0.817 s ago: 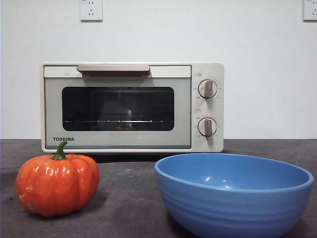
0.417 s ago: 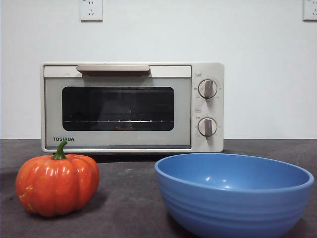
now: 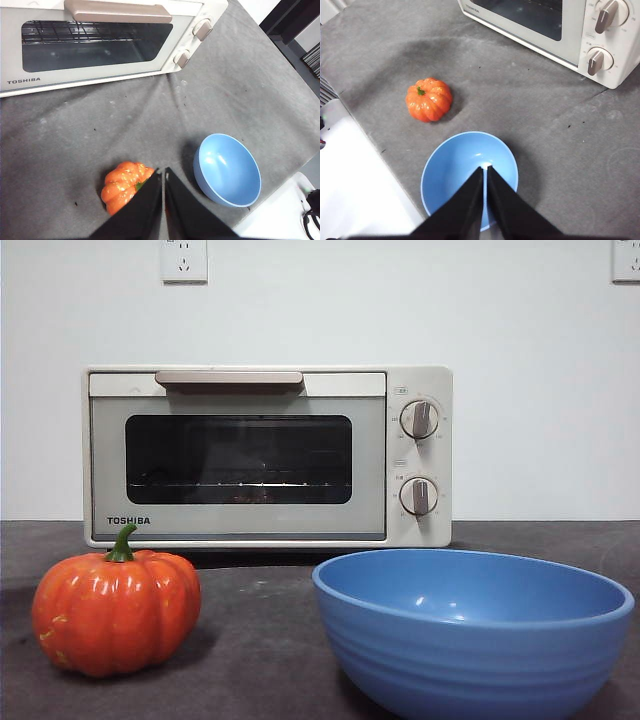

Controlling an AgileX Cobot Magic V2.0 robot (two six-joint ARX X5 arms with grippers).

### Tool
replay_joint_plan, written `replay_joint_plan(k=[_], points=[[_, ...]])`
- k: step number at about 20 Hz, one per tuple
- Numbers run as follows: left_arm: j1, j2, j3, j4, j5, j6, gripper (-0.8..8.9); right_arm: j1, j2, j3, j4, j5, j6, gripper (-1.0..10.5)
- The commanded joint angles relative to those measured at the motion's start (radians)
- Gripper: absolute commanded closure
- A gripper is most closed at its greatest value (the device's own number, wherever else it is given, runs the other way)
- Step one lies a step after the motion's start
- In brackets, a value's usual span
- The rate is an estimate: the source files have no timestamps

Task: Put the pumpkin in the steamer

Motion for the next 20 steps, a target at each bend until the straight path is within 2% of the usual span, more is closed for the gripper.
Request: replay_joint_plan(k=[1,2,3,5,6,13,18,20], points=[[-0.002,0.005,0.019,0.010,0.006,0.016,7.98,0.007,0.008,0.016,0.009,0.000,-0.009,9.4],[-0.002,0.005,0.019,0.010,0.006,0.016,7.98,0.007,0.008,0.016,0.009,0.000,-0.007,9.2],[-0.002,0.005,0.019,0.010,0.006,0.016,7.98,0.007,0.008,0.016,0.010,0.001,-0.005,8.2],[-0.002,0.005,0.019,0.010,0.006,0.016,7.98,0.007,0.008,0.016,0.010,0.002,0.007,5.4],[-0.002,0.005,0.019,0.010,0.006,0.016,7.98,0.007,0.008,0.016,0.010,0.003,0.016,5.1],[-0.002,0.005,0.019,0.011,0.006,0.017,7.98,0.034,0.018,0.016,0.045,0.002,0.033,5.1],[-0.002,0.005,0.019,0.011,0.006,0.017,7.98,0.168,0.121,0.063,0.137,0.004,0.079,5.1],[-0.002,0.005,0.019,0.011,0.006,0.017,7.98,0.241,0.196,0.116,0.169,0.029,0.082,5.1]])
